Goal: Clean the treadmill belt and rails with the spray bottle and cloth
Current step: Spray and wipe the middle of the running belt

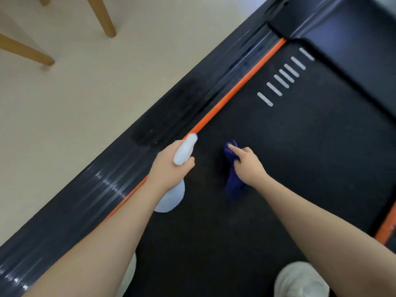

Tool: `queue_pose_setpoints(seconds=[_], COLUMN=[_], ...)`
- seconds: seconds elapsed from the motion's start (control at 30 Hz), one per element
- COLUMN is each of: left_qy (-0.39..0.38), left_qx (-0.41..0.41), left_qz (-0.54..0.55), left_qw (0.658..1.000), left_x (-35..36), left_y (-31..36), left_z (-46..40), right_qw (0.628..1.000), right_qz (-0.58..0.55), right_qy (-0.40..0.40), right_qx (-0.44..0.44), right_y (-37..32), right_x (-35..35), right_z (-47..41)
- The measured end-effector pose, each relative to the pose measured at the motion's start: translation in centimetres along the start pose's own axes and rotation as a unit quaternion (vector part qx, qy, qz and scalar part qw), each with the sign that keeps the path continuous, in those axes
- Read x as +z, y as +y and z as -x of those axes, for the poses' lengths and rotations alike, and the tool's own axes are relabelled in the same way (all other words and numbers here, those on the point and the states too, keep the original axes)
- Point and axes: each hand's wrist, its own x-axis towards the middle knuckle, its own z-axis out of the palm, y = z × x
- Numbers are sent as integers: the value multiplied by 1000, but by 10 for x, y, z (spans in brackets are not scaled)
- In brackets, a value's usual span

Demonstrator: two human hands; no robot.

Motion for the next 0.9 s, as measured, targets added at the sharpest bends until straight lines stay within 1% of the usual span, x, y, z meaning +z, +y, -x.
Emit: queue_pose_setpoints(seconds=[0.07,0.17,0.23,0.33,0.4,0.47,0.6,0.73,0.83,0.9], left_qy=[-57,-165,-227,-291,-301,-298,-301,-333,-337,-350], left_qx=[33,44,51,72,87,92,99,154,147,146], left_qz=[-46,-47,-47,-52,-46,-60,-127,-217,-249,-285], left_qw=[997,984,971,953,949,948,940,905,896,880], left_x=[12,25,35,53,63,71,85,100,108,116], left_y=[5,6,5,9,14,20,30,30,27,24], left_z=[4,9,11,11,10,12,27,34,37,43], right_qw=[998,995,991,992,990,982,966,962,964,961], right_qz=[-43,-41,-60,-53,-41,-55,-85,-81,-71,-86], right_qy=[30,7,2,27,42,50,82,80,89,108], right_qx=[43,94,116,114,128,173,229,247,241,238], right_y=[36,71,77,75,70,65,61,73,89,104], right_x=[-16,-44,-55,-56,-43,-25,-4,-3,-9,-11], right_z=[19,46,66,105,130,149,170,170,166,168])
